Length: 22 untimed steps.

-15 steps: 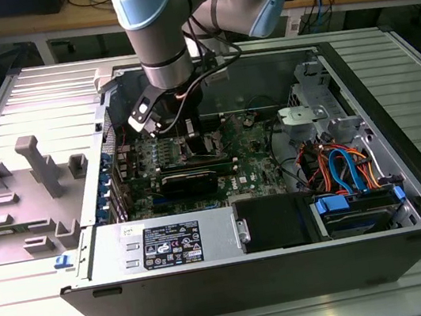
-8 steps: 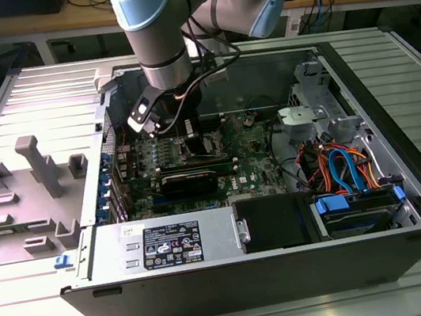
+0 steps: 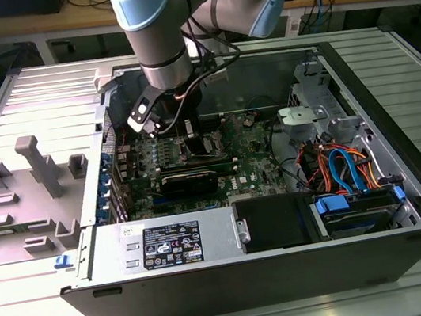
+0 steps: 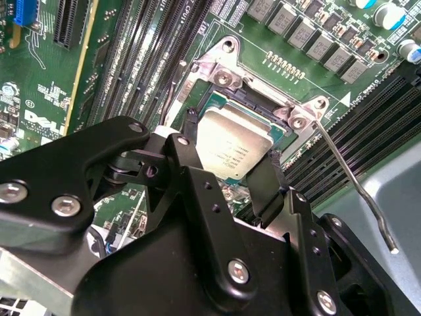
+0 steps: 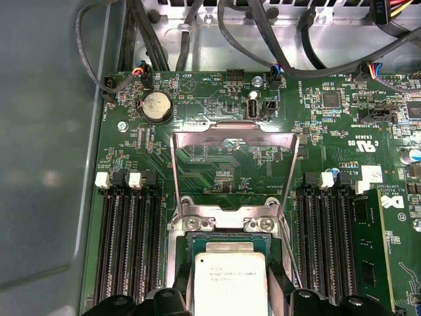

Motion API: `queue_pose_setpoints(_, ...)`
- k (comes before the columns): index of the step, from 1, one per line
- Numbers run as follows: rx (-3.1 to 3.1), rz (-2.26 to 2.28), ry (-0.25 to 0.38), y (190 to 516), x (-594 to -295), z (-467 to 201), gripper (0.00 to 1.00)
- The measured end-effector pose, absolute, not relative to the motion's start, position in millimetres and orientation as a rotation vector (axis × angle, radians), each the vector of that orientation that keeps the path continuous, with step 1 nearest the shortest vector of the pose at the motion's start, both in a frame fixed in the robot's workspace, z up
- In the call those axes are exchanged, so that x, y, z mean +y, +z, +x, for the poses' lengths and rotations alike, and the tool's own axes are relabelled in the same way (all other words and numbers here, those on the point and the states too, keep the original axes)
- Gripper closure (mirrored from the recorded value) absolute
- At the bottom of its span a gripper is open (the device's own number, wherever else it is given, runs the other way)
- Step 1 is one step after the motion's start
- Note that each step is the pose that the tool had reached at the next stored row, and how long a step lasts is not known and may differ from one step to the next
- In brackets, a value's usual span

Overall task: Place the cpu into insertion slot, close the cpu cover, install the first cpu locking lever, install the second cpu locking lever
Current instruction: 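Place the cpu into insertion slot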

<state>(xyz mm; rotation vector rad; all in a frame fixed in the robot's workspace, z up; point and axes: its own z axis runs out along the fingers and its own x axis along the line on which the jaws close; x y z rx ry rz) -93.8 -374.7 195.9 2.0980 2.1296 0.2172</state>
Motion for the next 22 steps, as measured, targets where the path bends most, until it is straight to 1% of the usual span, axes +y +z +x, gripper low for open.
queue_pose_setpoints(22,2.113,2.112,0.214,195.5,-374.4,-92.7,0.45)
